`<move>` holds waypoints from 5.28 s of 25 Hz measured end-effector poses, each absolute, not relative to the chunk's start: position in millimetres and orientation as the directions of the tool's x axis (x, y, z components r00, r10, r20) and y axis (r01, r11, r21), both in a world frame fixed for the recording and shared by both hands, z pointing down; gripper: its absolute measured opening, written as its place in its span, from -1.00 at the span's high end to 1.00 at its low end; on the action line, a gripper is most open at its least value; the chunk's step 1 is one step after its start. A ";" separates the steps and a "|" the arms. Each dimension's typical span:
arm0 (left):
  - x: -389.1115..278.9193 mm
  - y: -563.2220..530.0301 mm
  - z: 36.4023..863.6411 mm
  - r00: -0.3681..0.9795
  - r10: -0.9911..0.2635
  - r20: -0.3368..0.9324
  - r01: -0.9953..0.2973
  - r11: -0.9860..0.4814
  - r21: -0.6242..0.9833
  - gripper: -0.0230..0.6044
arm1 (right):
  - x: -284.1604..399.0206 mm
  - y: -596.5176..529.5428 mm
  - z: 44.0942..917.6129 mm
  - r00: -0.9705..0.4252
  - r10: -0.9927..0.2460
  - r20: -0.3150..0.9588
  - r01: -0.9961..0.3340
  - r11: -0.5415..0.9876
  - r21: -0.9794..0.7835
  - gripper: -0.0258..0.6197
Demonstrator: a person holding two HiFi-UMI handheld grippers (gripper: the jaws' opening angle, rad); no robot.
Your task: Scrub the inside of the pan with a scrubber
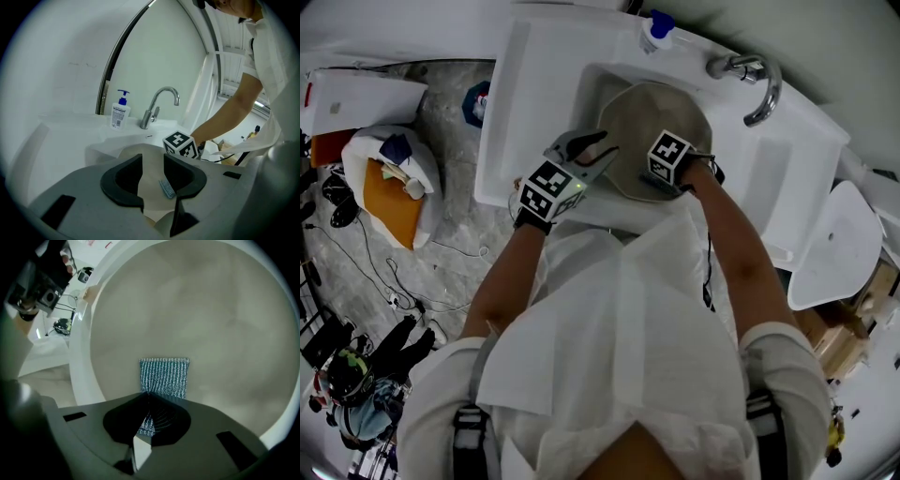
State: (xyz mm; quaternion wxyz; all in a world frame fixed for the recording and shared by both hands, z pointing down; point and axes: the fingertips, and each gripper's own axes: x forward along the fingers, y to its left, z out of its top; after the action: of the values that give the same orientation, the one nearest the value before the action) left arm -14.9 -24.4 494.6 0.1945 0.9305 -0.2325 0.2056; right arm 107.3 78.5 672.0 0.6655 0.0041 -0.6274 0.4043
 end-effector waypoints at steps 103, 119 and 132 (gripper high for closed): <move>-39.4 -61.4 486.7 0.784 -0.406 0.469 -0.559 -0.791 0.248 0.78 | 72.4 -138.0 666.0 -0.370 -0.449 0.813 -0.929 0.194 -0.315 0.87; -30.5 -59.5 483.9 0.797 -0.401 0.451 -0.545 -0.800 0.252 0.78 | 4.1 20.6 676.0 -0.567 0.217 0.795 -0.597 0.556 -0.578 0.87; -24.8 -53.3 485.0 0.802 -0.386 0.456 -0.531 -0.810 0.248 0.78 | 123.2 -24.6 700.1 -0.240 0.119 0.963 -0.787 0.557 -0.265 0.87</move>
State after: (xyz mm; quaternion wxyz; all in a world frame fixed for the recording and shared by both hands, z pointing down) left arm -24.8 -53.3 485.0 0.1849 0.9311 -0.2461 0.1959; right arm 123.2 -24.6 700.1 0.5652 0.2464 -0.6775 0.4010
